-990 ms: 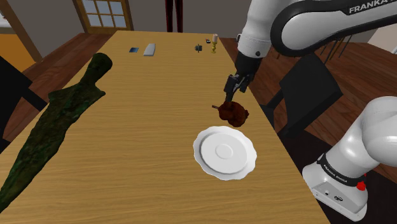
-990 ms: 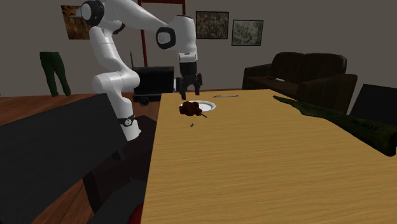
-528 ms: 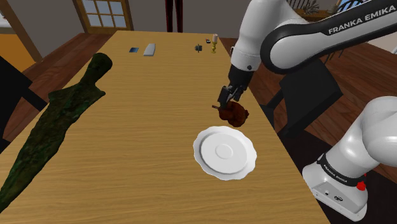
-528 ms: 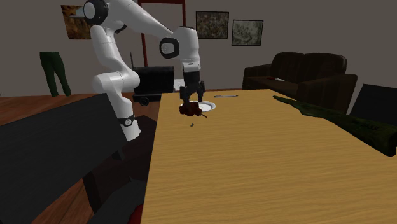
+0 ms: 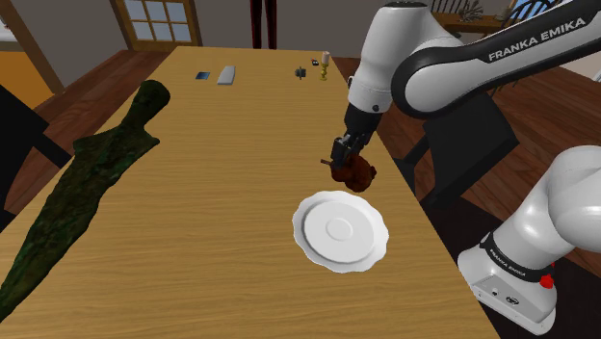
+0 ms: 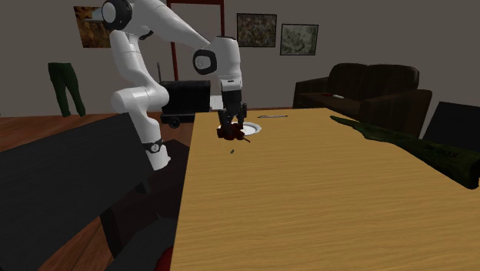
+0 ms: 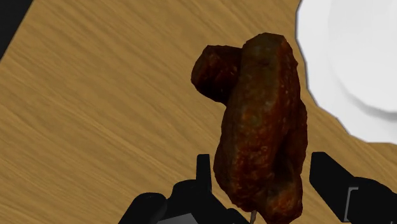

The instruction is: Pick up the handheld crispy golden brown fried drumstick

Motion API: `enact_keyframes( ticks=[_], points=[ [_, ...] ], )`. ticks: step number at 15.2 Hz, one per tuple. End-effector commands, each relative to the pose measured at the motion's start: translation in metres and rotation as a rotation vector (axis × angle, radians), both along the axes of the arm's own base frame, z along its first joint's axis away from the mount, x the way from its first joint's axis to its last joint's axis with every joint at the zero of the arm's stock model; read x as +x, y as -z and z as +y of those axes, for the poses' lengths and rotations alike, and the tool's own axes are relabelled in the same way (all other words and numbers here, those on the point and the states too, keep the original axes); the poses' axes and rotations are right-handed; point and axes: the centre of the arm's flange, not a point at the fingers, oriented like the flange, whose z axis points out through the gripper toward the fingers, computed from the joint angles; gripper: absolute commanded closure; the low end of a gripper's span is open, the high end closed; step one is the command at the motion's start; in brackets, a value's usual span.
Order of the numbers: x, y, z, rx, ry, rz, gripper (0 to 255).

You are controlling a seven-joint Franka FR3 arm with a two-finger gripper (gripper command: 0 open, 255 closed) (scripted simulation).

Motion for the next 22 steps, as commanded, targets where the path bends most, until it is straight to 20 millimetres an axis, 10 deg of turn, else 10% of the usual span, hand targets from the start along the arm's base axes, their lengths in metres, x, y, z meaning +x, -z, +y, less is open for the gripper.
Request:
enact_keyframes(
  ticks=[1,22],
  points=[
    [0.0,0.001,-0.001,-0.001,0.0,0.003,255],
    [0.0,-0.079,0.0,-0.001,0.0,0.003,255]
  ],
)
